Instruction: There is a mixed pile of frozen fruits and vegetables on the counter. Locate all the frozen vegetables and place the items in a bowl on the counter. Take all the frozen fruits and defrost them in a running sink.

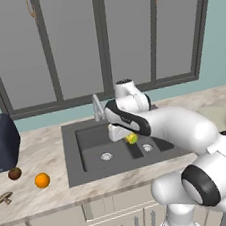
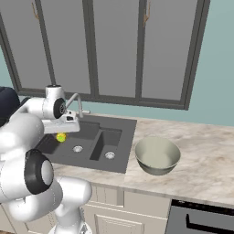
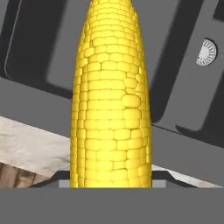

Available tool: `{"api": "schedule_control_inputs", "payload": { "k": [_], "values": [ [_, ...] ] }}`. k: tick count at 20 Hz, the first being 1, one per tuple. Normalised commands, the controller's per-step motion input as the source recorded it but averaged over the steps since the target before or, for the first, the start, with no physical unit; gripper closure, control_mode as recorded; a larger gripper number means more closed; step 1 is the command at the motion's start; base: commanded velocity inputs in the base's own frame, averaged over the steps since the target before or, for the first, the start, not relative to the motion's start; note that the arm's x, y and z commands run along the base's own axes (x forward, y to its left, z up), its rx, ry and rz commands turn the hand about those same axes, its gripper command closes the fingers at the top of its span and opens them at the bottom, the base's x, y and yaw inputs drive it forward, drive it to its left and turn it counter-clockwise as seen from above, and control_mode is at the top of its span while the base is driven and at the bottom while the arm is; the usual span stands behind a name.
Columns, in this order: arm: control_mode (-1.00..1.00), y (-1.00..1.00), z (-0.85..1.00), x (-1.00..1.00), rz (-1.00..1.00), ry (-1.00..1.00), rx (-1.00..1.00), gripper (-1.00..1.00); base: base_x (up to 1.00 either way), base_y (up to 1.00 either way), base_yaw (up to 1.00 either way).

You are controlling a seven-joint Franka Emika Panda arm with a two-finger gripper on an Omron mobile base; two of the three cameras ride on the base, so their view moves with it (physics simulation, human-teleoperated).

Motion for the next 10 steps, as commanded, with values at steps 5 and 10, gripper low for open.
{"api": "schedule_control_inputs", "payload": {
  "k": [5,10],
  "values": [
    [-1.00,-0.19,-0.02,0.07,-0.18,0.04,-0.04,1.00,0.00,0.00,0.00],
    [-1.00,-0.25,-0.11,0.04,-0.18,0.03,-0.01,1.00,0.00,0.00,0.00]
  ]
}}
